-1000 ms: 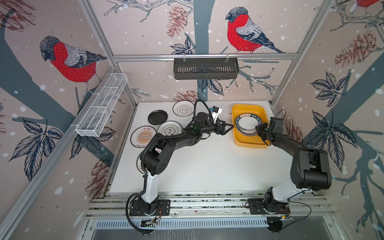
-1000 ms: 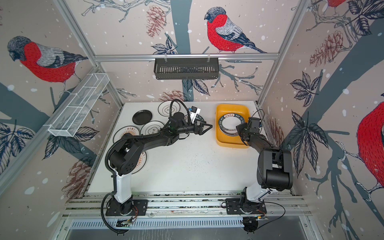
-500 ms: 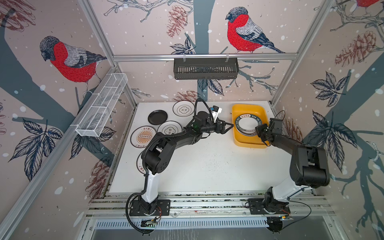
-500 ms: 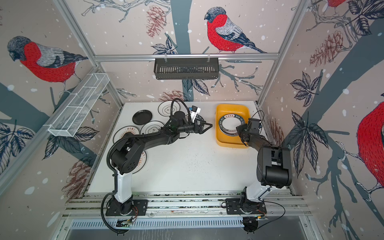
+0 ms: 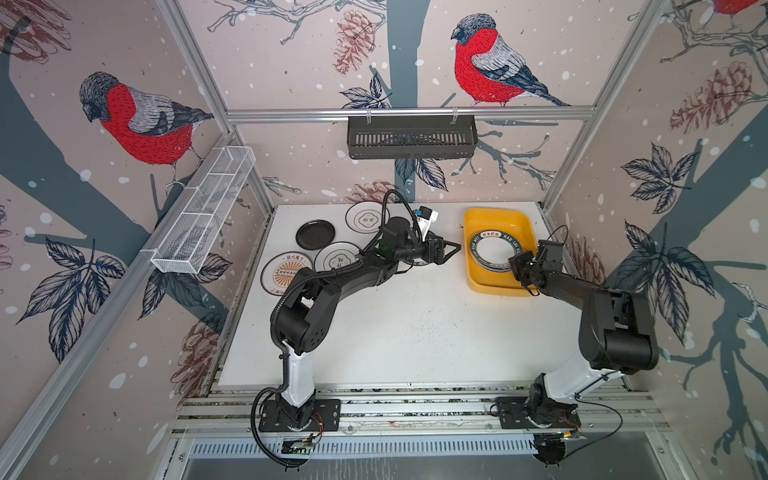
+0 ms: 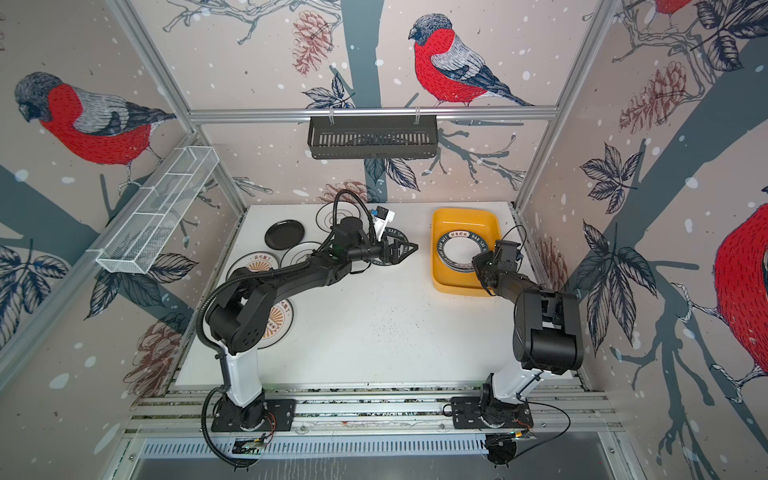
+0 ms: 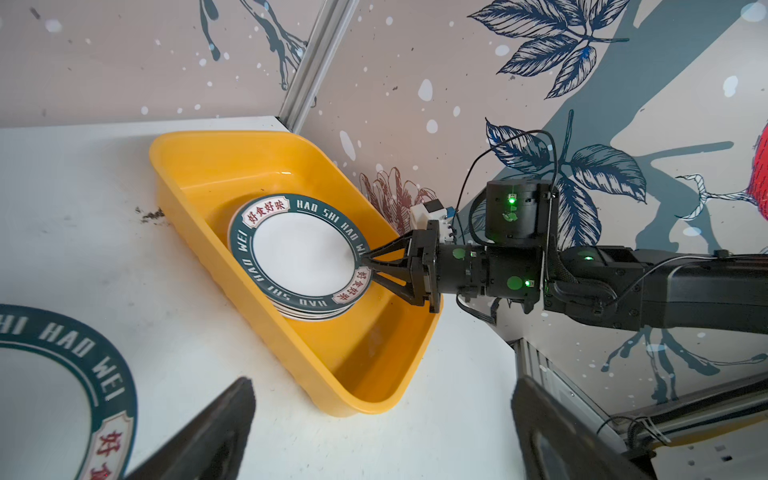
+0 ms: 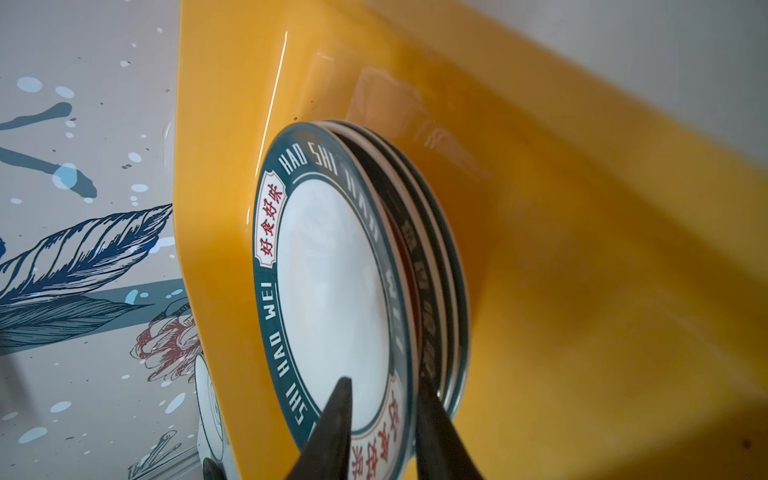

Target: Place the plates into the plastic bin on the countertop

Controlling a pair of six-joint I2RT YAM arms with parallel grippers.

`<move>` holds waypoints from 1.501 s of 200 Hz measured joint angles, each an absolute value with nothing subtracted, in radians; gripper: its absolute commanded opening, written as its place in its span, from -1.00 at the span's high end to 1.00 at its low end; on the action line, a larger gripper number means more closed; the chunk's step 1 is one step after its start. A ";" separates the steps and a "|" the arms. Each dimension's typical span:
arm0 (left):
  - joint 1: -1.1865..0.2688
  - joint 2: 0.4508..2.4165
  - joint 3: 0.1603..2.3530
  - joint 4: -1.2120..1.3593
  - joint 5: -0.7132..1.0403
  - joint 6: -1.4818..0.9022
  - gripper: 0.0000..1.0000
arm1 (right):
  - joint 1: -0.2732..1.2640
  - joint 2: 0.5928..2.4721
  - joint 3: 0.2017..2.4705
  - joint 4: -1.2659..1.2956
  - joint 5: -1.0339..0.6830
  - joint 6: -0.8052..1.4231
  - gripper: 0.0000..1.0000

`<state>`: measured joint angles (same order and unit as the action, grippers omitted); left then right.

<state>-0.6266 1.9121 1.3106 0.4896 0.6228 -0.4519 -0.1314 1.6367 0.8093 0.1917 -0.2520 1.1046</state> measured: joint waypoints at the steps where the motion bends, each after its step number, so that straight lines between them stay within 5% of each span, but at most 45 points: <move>1: -0.627 1.911 1.311 0.488 0.622 -0.450 -0.93 | -0.131 1.636 0.809 0.192 -0.252 1.104 0.21; 148: -0.611 1.689 1.182 0.321 0.485 -0.336 -0.93 | -0.103 1.481 0.799 0.112 -0.186 1.090 -0.81; 198: -0.600 1.527 1.037 0.309 0.426 -0.334 -0.93 | -0.004 1.335 0.836 0.063 -0.126 1.032 -1.00; 300: -0.556 1.202 0.817 0.231 0.282 -0.379 -0.93 | 0.438 1.249 0.890 0.030 0.006 1.028 -0.99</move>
